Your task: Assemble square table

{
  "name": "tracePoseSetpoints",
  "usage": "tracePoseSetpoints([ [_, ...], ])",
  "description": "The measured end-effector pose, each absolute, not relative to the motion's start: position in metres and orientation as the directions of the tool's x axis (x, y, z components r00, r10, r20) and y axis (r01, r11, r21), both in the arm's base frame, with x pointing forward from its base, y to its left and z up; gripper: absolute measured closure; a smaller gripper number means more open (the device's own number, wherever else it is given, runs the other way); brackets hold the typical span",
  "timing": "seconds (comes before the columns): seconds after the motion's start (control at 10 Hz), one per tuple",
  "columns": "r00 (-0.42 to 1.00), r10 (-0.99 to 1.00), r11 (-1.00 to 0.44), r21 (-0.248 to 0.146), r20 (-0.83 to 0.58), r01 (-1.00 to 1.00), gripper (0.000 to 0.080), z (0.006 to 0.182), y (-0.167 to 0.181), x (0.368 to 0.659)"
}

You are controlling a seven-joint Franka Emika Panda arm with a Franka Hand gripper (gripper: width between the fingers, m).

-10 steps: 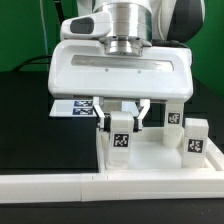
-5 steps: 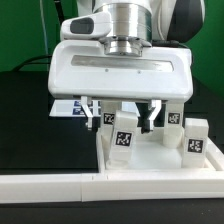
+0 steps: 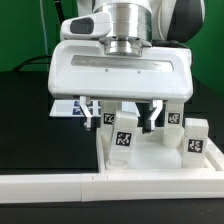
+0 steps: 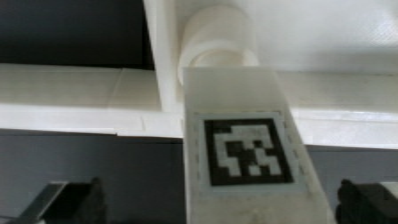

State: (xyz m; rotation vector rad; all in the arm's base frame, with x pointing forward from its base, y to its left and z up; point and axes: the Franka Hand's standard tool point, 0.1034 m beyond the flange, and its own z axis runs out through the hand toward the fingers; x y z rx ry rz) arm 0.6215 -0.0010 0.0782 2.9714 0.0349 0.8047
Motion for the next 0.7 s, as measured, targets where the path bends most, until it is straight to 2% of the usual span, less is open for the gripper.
tracePoseSetpoints([
  [0.1, 0.896, 0.001, -0.999, 0.029, 0.444, -0.013, 0.0150, 0.077, 0.000, 0.620],
  [0.3, 0.943, -0.050, -0.998, -0.038, 0.328, -0.040, 0.0150, 0.086, 0.003, 0.622],
  [0.4, 0.949, -0.055, -0.998, -0.049, 0.310, -0.042, 0.0150, 0.088, 0.006, 0.624],
  [0.6, 0.986, -0.063, -0.995, -0.087, 0.155, -0.050, 0.0150, 0.083, 0.009, 0.618],
  [0.7, 0.995, -0.052, -0.995, -0.092, 0.087, -0.044, 0.0150, 0.084, 0.003, 0.622],
])
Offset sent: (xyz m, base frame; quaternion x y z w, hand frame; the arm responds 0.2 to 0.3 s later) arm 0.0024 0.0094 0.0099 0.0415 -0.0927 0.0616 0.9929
